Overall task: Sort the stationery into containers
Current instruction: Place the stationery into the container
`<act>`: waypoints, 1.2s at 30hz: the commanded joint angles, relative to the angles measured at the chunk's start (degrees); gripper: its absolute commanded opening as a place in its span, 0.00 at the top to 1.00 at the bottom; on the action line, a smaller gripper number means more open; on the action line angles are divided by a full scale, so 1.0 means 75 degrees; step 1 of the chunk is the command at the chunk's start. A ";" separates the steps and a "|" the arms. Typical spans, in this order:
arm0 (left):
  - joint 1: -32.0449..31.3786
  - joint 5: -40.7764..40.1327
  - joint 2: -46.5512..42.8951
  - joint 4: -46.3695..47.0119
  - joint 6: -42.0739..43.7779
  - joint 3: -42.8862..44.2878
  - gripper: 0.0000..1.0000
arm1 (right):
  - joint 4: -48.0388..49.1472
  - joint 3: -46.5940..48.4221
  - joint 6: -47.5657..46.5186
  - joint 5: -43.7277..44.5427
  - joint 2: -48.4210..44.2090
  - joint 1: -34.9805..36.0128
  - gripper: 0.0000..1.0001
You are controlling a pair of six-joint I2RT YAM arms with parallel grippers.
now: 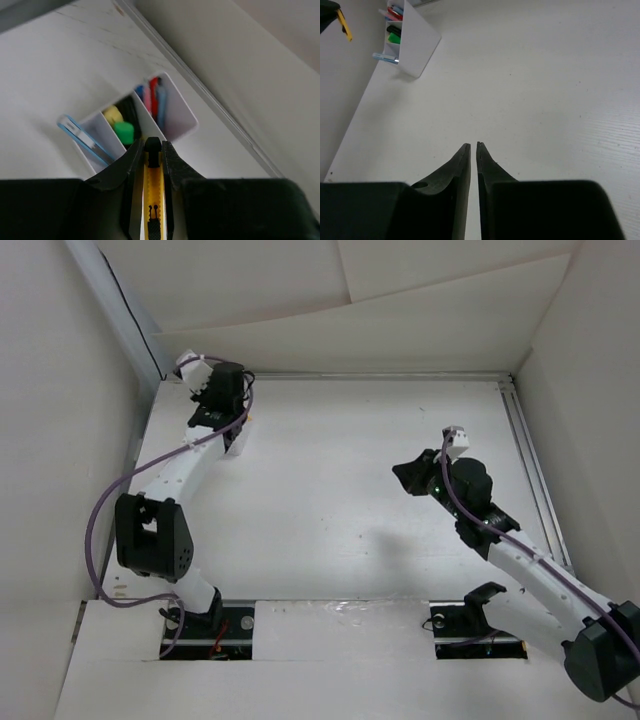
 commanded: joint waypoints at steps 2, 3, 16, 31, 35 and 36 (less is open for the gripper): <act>0.0918 -0.0190 0.0671 -0.0168 0.0008 0.0428 1.00 | 0.1002 0.0017 -0.0045 -0.0260 -0.0178 0.0143 0.80; 0.1047 -0.0188 0.0881 -0.0168 0.0007 0.0498 1.00 | 0.1002 0.0017 -0.0115 -0.0261 -0.0097 0.0236 0.78; 0.1236 -0.2447 0.2183 -0.0250 0.1271 0.1705 1.00 | 0.1073 0.0157 -0.0361 -0.0543 0.0268 0.0517 0.68; 0.0814 -0.3375 0.3344 -0.1116 0.1168 0.2737 1.00 | 0.1155 0.0228 -0.0432 -0.0566 0.0432 0.0588 0.65; 0.0732 -0.3644 0.3414 -0.0965 0.1214 0.2597 1.00 | 0.1155 0.0228 -0.0432 -0.0730 0.0432 0.0659 0.65; 0.0732 -0.3645 0.3415 -0.0954 0.1214 0.2596 1.00 | 0.1155 0.0228 -0.0432 -0.0649 0.0432 0.0659 0.64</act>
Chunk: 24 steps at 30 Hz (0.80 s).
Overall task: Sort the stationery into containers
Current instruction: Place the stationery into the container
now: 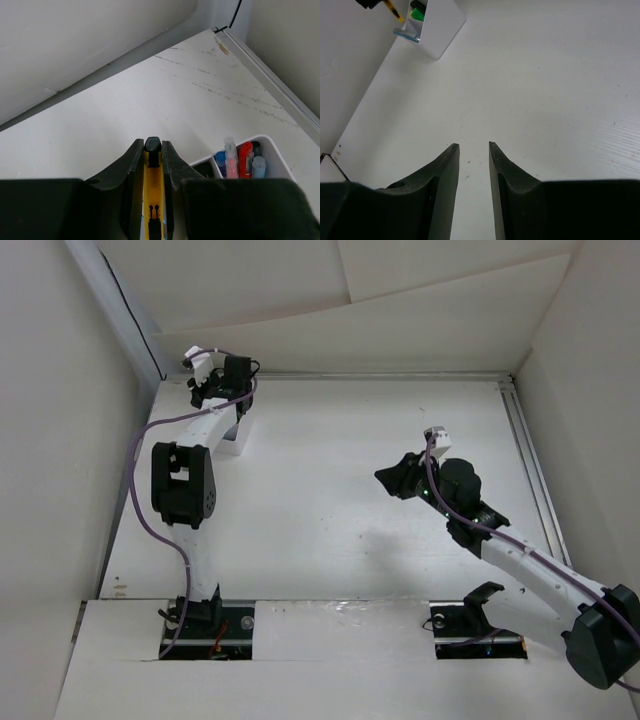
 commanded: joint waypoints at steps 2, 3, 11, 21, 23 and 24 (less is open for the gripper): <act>-0.0069 -0.0570 -0.0004 -0.0231 -0.0284 -0.0062 1.00 | 0.0537 0.0245 -0.0140 -0.0178 -0.0032 0.0117 0.64; -0.0070 -0.0571 -0.0004 -0.0232 -0.0285 -0.0062 1.00 | 0.0537 0.0245 -0.0140 -0.0260 -0.0032 0.0117 0.64; -0.0152 -0.0829 0.0149 0.0037 -0.0169 -0.0225 1.00 | 0.0537 0.0245 -0.0140 -0.0296 -0.0102 0.0117 0.63; -0.0152 -0.0898 0.0383 -0.0373 -0.0519 -0.0038 1.00 | 0.0537 0.0315 -0.0211 -0.0295 -0.0101 0.0117 0.61; -0.0222 -0.0899 0.0383 -0.0245 -0.0519 -0.0119 1.00 | 0.0537 0.0315 -0.0211 -0.0367 -0.0102 0.0117 0.61; -0.0222 -0.0899 0.0383 -0.0174 -0.0415 -0.0120 1.00 | 0.0537 0.0315 -0.0211 -0.0285 -0.0102 0.0117 0.61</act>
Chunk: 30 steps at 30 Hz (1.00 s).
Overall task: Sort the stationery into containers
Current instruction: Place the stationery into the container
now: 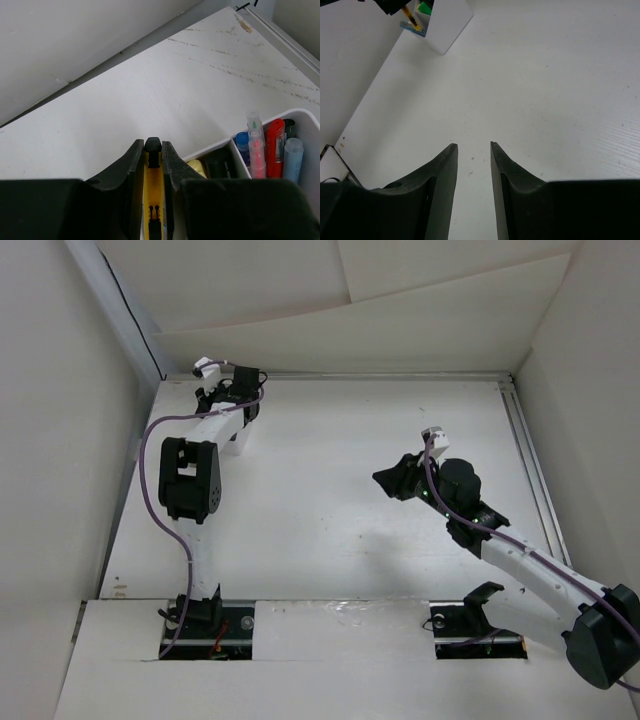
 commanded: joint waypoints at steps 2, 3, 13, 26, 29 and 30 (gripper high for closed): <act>-0.0056 -0.0322 -0.0057 -0.0153 -0.0390 0.0215 1.00 | 0.0531 0.0307 -0.0123 -0.0057 -0.0102 0.0055 0.61; -0.0056 -0.0322 -0.0056 -0.0223 -0.0391 0.0216 1.00 | 0.0531 0.0307 -0.0123 -0.0138 -0.0102 0.0055 0.61; -0.0056 -0.0228 0.0014 -0.0341 -0.0649 0.0298 0.90 | 0.0601 0.0307 -0.0123 -0.0081 -0.0102 0.0055 0.60; -0.0126 -0.0052 -0.0385 -0.0117 -0.0543 0.0052 0.74 | 0.0601 0.0307 -0.0123 -0.0139 -0.0172 0.0126 0.59; -0.0126 0.0018 -0.0512 -0.0412 -0.0684 0.0134 0.74 | 0.0601 0.0307 -0.0193 -0.0303 -0.0172 0.0126 0.59; -0.0126 0.0088 -0.0595 -0.0307 -0.0684 0.0134 0.74 | 0.0601 0.0307 -0.0193 -0.0199 -0.0172 0.0126 0.59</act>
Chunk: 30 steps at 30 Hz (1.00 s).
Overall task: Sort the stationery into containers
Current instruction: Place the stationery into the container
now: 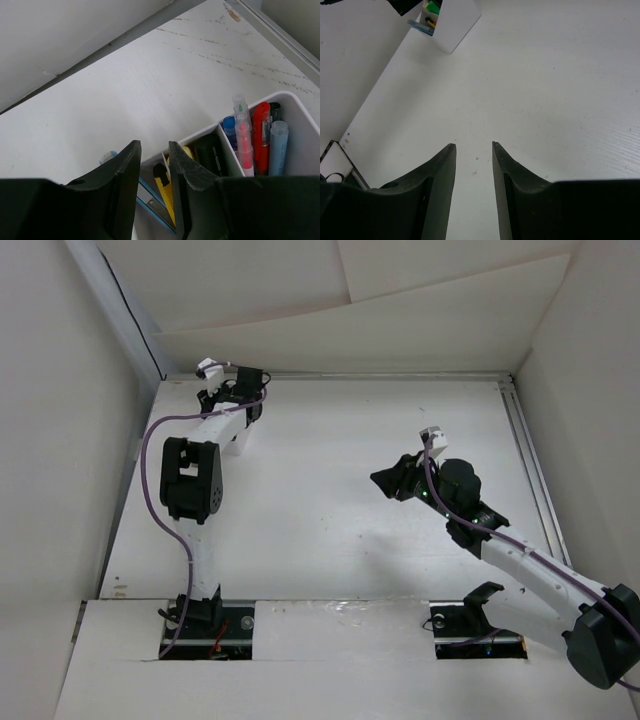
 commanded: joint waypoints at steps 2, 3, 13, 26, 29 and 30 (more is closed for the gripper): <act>-0.0036 -0.0063 -0.0931 -0.0204 -0.0489 0.0031 0.74 | 0.0494 0.0307 -0.0161 -0.0040 -0.0164 0.0067 0.59; -0.0036 0.0169 -0.1072 -0.0205 -0.0571 0.0031 0.74 | 0.0494 0.0307 -0.0161 -0.0133 -0.0164 0.0067 0.59; -0.0036 0.2571 -0.4280 0.1177 -0.1098 -0.2227 0.74 | 0.0423 0.0237 -0.0091 0.0263 -0.0316 0.0138 0.52; -0.0258 0.6804 -0.9613 0.2354 -0.0784 -0.7339 0.01 | 0.0060 0.0482 -0.0255 0.0628 0.0035 0.0278 0.00; -0.0258 0.7353 -1.0735 0.1755 -0.0631 -0.7643 0.01 | 0.0060 0.0552 -0.0511 0.0557 0.0036 0.0349 0.00; -0.0258 0.7355 -1.1043 0.1648 -0.0630 -0.7644 0.01 | 0.0060 0.0553 -0.0582 0.0557 0.0036 0.0349 0.00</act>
